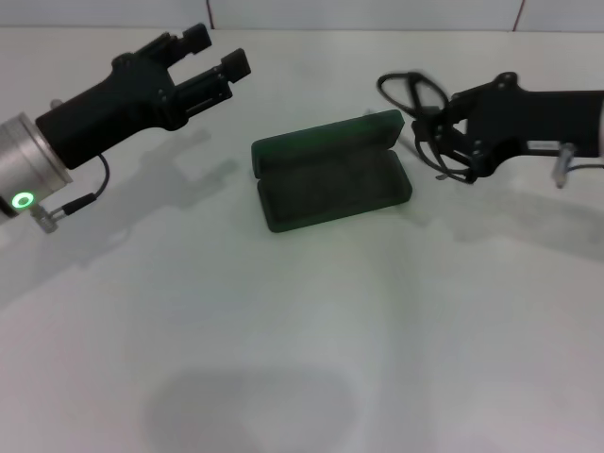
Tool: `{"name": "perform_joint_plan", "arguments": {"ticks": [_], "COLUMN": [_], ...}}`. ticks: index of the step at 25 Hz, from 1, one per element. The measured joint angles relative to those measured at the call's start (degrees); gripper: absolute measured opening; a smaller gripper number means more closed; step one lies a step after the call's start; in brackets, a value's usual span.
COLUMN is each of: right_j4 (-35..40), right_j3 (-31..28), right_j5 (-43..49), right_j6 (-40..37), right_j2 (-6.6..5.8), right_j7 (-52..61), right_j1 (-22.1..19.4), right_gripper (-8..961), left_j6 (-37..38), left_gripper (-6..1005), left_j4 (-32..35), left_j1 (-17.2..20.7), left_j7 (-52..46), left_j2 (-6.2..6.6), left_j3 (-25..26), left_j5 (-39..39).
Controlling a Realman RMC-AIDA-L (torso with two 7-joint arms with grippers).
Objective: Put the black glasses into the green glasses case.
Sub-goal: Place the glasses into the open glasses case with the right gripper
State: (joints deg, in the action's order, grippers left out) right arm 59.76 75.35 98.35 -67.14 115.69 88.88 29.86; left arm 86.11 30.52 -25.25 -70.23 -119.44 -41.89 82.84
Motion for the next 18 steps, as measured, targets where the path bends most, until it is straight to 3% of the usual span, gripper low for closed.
{"name": "perform_joint_plan", "arguments": {"ticks": [6, 12, 18], "right_j4": [15.35, 17.86, 18.92], "right_j3": [15.73, 26.19, 35.89], "right_j5": [13.35, 20.64, 26.85], "right_j6": [15.06, 23.7, 38.07], "right_j2": [0.27, 0.38, 0.41], "right_j7": [7.64, 9.02, 8.72], "right_j1": [-3.23, -4.18, -8.16], "right_gripper": [157, 163, 168], "left_j6": [-1.51, -1.77, -2.35], "left_gripper": [795, 795, 795], "left_j4": [-1.16, -1.59, -1.6], "left_j1": [-0.5, -0.49, -0.69], "left_j7": [0.13, 0.19, -0.19], "left_j2": [-0.03, -0.04, 0.15], "left_j3": [0.26, 0.33, 0.17], "left_j5": [-0.03, 0.14, 0.38]}}
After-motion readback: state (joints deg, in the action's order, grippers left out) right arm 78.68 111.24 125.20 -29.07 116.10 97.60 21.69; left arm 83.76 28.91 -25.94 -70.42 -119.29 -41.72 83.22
